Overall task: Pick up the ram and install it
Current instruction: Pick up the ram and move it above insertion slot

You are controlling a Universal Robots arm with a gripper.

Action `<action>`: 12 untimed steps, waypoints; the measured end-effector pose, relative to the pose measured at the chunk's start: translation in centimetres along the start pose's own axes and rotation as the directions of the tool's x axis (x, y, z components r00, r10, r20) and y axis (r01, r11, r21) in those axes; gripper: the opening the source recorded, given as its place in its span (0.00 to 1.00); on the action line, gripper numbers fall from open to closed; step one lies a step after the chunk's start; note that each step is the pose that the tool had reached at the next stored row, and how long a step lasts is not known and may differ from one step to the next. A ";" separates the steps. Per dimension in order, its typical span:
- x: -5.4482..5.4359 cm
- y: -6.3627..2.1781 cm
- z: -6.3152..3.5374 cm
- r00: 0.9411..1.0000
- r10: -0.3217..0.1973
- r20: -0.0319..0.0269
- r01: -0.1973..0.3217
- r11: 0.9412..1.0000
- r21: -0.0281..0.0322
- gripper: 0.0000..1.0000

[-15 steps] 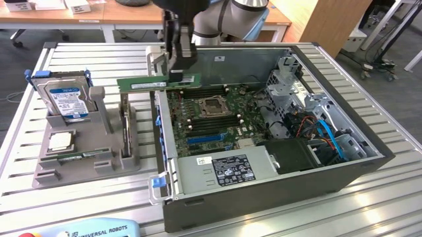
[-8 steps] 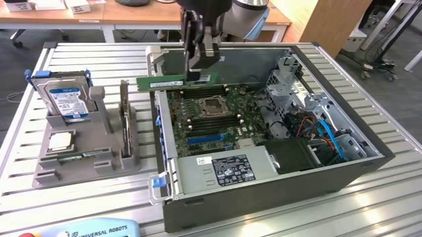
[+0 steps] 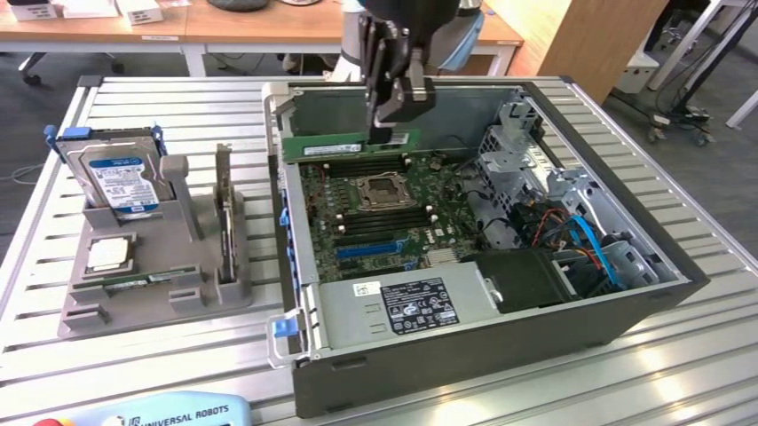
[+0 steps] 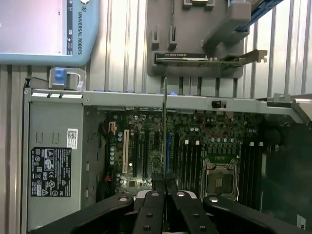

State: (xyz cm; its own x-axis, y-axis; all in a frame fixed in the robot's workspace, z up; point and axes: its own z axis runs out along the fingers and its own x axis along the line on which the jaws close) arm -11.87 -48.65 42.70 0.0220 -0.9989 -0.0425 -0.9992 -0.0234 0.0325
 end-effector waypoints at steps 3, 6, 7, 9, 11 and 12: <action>0.0 -1.32 -0.04 1.000 0.000 0.000 0.000 1.000 0.000 0.12; 0.1 -2.56 -0.07 1.000 0.000 0.000 0.000 1.000 -0.001 0.12; 0.1 -2.94 -0.08 1.000 0.000 0.000 0.000 1.000 -0.001 0.12; 0.1 -3.63 -0.09 1.000 0.000 0.000 0.000 1.000 -0.001 0.12; 0.1 -4.33 -0.11 1.000 0.000 0.000 0.000 1.000 -0.001 0.12; 0.1 -4.64 -0.11 1.000 0.000 0.000 0.000 1.000 -0.002 0.12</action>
State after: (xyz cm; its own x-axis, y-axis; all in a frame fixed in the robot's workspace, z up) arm -7.23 -48.66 42.66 0.0220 -0.9989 -0.0426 -0.9991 -0.0234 0.0340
